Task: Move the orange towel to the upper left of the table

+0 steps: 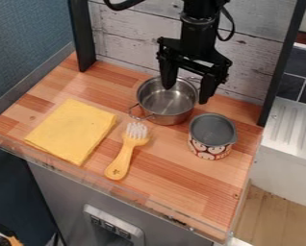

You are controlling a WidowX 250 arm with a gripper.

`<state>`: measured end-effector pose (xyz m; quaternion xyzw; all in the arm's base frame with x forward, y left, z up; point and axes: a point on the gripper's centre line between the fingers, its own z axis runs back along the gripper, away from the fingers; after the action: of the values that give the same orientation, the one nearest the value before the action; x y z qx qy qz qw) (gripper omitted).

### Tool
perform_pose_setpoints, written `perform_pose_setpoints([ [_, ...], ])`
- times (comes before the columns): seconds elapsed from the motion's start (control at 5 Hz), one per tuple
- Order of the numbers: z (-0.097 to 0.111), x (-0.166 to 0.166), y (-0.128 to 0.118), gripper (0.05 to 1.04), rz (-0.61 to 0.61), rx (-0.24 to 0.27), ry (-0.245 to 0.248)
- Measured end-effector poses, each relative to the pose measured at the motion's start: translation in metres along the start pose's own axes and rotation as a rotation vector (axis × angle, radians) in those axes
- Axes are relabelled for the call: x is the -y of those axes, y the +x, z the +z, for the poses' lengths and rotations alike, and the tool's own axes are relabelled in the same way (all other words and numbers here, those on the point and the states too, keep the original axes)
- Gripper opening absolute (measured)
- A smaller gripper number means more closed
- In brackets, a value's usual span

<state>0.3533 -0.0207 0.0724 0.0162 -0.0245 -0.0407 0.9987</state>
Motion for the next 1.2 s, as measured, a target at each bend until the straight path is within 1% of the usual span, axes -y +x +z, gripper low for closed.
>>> perform_pose_setpoints([
  [0.2, -0.013, 0.002, -0.004, 1.0, 0.003, -0.037, -0.014],
  [0.4, -0.026, -0.018, -0.024, 1.0, 0.086, -0.078, -0.113],
  [0.6, -0.021, -0.044, -0.041, 1.0, 0.116, -0.054, -0.12],
  [0.8, -0.023, -0.074, -0.068, 1.0, 0.112, -0.034, -0.067],
  [1.0, -0.033, -0.102, -0.096, 1.0, 0.08, -0.038, -0.018],
  [1.2, -0.043, -0.132, -0.119, 1.0, 0.141, 0.005, -0.021],
])
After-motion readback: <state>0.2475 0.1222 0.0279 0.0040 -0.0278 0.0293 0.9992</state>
